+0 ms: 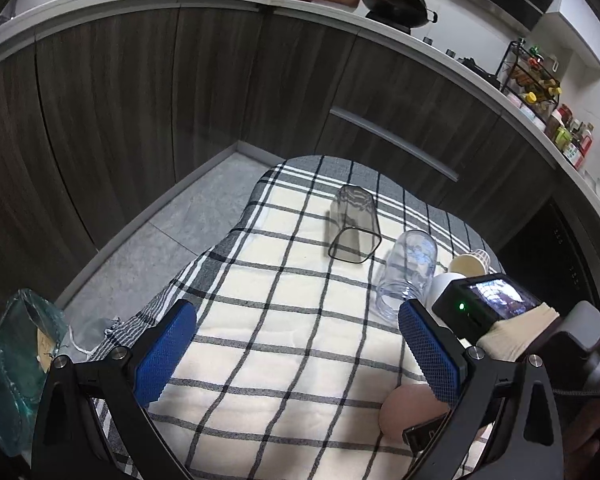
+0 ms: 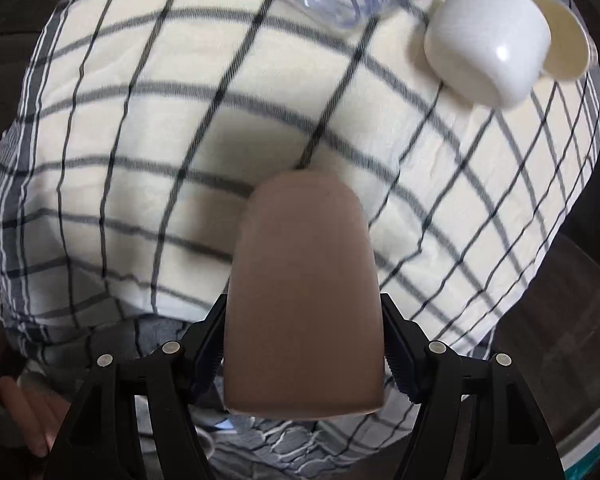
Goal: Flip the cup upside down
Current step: 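Lift the pink cup with the right tool and rotate it mouth-down, then lower the inverted pink cup onto the cloth and open the right tool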
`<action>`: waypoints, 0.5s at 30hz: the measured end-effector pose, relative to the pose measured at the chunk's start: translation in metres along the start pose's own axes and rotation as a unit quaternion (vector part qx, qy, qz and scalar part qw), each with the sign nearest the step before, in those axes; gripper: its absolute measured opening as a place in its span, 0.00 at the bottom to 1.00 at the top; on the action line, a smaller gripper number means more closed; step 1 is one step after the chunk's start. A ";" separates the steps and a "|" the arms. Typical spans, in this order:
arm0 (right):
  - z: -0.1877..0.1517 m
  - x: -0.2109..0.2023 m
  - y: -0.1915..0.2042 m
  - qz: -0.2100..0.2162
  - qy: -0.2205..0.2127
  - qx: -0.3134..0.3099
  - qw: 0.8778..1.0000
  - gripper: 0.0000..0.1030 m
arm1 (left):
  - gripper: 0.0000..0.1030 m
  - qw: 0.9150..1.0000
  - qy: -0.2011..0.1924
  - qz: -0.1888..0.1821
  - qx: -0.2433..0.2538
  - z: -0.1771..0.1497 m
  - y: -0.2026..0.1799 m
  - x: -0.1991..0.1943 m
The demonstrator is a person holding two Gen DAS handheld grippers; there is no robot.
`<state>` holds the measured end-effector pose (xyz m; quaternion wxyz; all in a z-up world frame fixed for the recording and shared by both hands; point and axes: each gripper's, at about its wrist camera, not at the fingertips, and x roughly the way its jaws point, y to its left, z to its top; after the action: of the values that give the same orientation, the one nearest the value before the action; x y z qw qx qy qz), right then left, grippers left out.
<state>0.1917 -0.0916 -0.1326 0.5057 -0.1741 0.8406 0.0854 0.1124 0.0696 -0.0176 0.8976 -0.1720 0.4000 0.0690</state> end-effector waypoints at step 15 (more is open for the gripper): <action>-0.013 -0.034 -0.003 -0.002 -0.079 0.006 0.997 0.84 | 1.00 1.000 -0.013 0.002 0.022 -0.002 -0.009 -0.016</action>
<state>0.1968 -0.0918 -0.0967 0.5719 -0.1650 0.7982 0.0926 0.1023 0.0605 -0.0050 0.9064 -0.1501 0.3896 0.0639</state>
